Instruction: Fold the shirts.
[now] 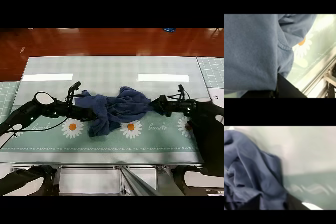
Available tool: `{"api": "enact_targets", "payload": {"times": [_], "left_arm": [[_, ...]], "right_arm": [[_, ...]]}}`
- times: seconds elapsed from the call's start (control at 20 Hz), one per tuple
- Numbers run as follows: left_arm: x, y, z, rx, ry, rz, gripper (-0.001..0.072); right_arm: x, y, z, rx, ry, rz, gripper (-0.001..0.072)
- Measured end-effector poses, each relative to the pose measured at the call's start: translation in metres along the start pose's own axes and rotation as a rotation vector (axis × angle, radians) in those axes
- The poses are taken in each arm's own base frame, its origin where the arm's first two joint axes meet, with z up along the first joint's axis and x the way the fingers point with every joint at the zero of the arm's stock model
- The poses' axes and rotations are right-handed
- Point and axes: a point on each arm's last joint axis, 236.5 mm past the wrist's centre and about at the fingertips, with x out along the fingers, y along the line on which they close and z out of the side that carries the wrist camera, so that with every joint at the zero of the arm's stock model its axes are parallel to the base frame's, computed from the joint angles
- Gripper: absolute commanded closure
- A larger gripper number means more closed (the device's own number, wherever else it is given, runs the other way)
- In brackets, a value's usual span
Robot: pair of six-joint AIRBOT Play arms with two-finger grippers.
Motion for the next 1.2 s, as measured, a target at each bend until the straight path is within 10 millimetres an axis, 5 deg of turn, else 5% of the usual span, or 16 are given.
{"api": "enact_targets", "payload": {"times": [0.2, 0.35, 0.5, 0.6, 0.7, 0.8, 0.9, 1.0, 1.2], "left_arm": [[-0.014, 0.009, 0.012, -0.016, -0.028, 0.009, 0.069], [-0.054, 0.004, 0.05, 0.011, -0.118, -0.004, 0.069], [-0.134, -0.027, 0.117, 0.112, -0.319, 0.002, 0.069], [-0.197, -0.067, 0.157, 0.213, -0.466, 0.011, 0.069], [-0.256, -0.118, 0.177, 0.34, -0.584, 0.015, 0.069], [-0.298, -0.161, 0.174, 0.461, -0.633, 0.035, 0.069], [-0.323, -0.184, 0.157, 0.539, -0.631, 0.093, 0.069], [-0.34, -0.189, 0.137, 0.571, -0.619, 0.187, 0.069], [-0.371, -0.178, 0.1, 0.53, -0.632, 0.389, 0.069]], "right_arm": [[0.01, 0.028, -0.002, -0.113, 0.074, 0.007, 0.0686], [-0.024, 0.078, 0.024, -0.271, 0.032, 0.02, 0.0686], [-0.101, 0.174, 0.07, -0.495, -0.158, 0.043, 0.0687], [-0.167, 0.257, 0.083, -0.662, -0.321, 0.083, 0.0687], [-0.238, 0.338, 0.068, -0.842, -0.477, 0.109, 0.0686], [-0.3, 0.387, 0.039, -0.97, -0.617, 0.104, 0.0686], [-0.357, 0.413, 0.005, -1.057, -0.766, 0.07, 0.0686], [-0.405, 0.418, -0.028, -1.101, -0.893, 0.005, 0.0686], [-0.466, 0.392, -0.077, -1.075, -1.073, -0.148, 0.0685]]}}
